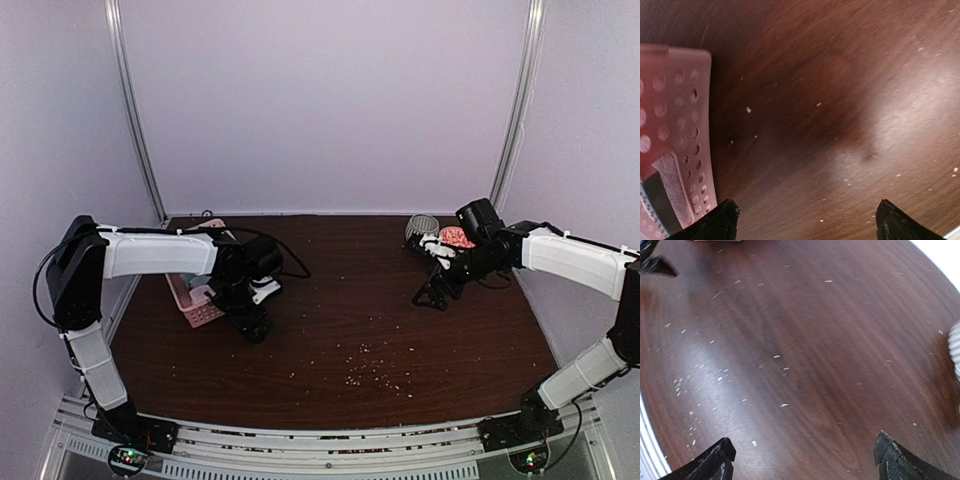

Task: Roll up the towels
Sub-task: Move the bin to the corner of the board, then reset both arms

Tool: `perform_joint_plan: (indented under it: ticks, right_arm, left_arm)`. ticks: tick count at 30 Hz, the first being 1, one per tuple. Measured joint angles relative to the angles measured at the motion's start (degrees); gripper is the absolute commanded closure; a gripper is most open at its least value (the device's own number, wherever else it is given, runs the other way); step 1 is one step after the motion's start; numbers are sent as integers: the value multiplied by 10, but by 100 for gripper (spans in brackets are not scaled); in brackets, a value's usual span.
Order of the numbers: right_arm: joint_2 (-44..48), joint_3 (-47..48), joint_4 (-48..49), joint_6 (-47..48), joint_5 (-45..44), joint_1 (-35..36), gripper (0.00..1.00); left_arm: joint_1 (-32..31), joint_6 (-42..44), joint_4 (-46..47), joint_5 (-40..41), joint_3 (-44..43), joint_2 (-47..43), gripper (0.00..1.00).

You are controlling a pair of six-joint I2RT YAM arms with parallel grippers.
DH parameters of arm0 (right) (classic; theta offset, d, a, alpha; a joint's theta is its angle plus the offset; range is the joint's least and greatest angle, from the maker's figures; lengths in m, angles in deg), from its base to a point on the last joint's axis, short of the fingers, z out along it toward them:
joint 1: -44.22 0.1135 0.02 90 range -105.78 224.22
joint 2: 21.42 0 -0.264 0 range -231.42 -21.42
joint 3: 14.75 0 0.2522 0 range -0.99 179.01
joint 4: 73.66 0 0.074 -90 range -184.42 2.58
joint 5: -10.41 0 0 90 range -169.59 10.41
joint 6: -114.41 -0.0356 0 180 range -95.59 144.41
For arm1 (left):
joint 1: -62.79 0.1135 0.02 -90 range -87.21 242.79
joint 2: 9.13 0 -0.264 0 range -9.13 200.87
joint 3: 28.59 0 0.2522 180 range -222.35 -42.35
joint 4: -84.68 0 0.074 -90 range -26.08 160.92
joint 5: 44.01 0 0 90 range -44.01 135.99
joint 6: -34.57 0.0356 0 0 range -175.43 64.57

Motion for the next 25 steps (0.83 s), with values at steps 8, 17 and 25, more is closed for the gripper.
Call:
perform_joint_plan:
  ticks: [8,17,25]
  right_arm:
    - [0,112,92,-127,-80,-141,0]
    - [33,161,237,-242,-181,-154,0]
    - [56,159,270,-283,-253,-154,0]
  left_arm:
    - [-23,35,58,38,-111,-30,2]
    - [18,61,235,145,-198,-63,2]
    - [37,46,405,237,-84,-137,2]
